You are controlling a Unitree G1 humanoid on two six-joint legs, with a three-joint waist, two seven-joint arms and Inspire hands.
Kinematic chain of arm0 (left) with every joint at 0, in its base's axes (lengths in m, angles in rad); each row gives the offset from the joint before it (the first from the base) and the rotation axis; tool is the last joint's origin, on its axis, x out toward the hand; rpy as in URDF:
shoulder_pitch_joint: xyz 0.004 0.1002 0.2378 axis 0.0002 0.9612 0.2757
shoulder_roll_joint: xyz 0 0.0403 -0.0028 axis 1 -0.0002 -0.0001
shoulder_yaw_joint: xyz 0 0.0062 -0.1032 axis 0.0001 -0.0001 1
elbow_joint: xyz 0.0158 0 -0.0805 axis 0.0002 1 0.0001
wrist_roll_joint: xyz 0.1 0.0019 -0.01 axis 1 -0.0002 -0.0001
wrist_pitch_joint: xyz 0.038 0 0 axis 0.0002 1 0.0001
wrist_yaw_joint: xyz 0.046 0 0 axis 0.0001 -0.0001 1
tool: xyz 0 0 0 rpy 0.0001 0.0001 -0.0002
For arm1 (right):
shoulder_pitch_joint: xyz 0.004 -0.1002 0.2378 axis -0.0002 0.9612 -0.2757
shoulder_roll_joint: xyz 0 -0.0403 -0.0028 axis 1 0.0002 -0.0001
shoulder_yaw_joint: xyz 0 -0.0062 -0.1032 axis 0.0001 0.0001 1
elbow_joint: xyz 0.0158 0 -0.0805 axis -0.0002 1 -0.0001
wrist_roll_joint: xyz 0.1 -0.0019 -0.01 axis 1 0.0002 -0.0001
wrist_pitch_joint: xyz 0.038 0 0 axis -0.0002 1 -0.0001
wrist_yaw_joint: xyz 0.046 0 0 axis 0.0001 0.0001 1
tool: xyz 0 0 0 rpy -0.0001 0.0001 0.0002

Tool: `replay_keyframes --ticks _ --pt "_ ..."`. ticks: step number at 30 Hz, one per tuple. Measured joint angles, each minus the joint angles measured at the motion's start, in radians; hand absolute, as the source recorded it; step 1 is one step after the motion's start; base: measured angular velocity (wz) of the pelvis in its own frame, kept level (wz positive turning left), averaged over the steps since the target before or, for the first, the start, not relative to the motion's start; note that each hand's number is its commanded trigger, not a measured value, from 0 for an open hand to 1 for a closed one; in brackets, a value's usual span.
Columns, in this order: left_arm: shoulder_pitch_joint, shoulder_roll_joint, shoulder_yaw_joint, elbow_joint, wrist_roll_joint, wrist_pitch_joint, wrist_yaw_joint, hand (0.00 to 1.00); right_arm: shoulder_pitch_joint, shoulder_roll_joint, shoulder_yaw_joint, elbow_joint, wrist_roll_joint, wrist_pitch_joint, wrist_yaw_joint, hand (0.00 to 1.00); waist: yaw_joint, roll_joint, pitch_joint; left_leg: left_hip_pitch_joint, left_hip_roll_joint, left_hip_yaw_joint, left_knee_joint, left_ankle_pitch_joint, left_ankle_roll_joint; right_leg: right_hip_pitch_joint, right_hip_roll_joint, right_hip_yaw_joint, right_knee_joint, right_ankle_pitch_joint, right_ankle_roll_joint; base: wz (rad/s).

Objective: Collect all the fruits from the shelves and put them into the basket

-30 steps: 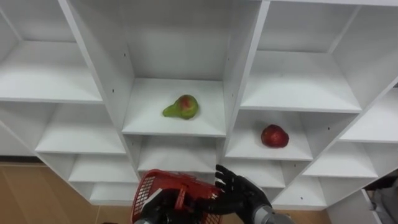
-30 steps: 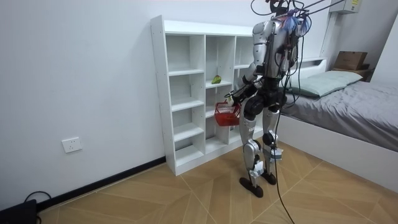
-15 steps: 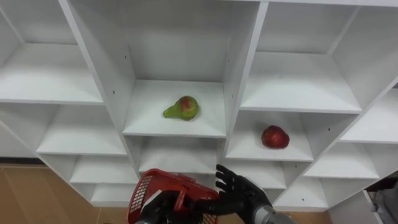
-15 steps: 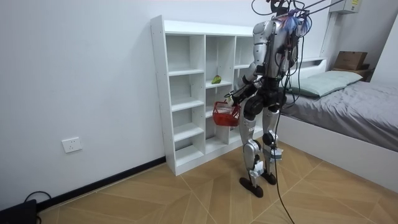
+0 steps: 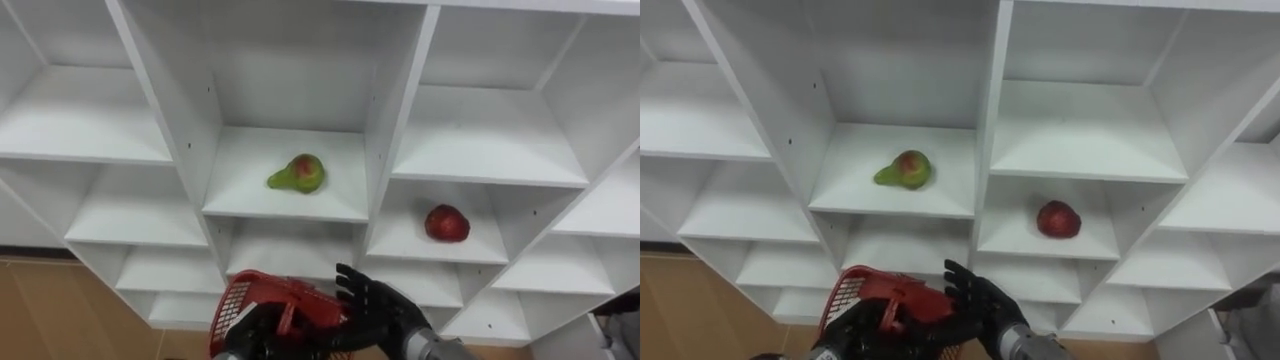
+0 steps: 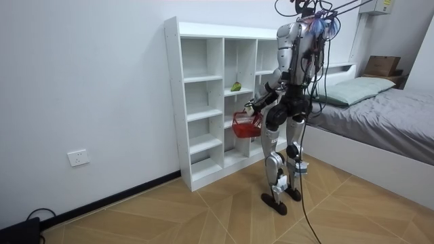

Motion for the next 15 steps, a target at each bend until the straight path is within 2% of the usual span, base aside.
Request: replay_keyframes --ticks 4,8,15 --pt "0.013 0.006 0.005 0.001 0.000 0.001 0.007 1.00 0.000 0.000 0.012 -0.055 -0.034 0.010 0.033 0.00 0.013 -0.004 0.0004 -0.001 -0.001 0.000 0.001 0.000 0.000 -0.001 0.000 0.004 0.000 0.000 0.000 0.00" --pt "0.014 0.007 0.024 0.013 0.002 0.001 -0.009 1.00 -0.002 -0.019 0.013 -0.164 -0.085 0.014 0.091 0.00 0.036 -0.007 0.0001 0.001 0.001 0.001 -0.001 0.000 0.000 0.002 0.001 0.003 0.000 0.000 0.000 0.00" --pt "0.037 0.006 0.052 0.038 0.021 0.001 -0.016 1.00 -0.010 -0.017 0.037 -0.202 -0.144 0.014 0.148 0.00 0.077 -0.012 0.0007 0.001 0.001 -0.001 -0.005 0.000 0.000 0.000 0.001 0.005 0.000 0.000 0.000 0.00"
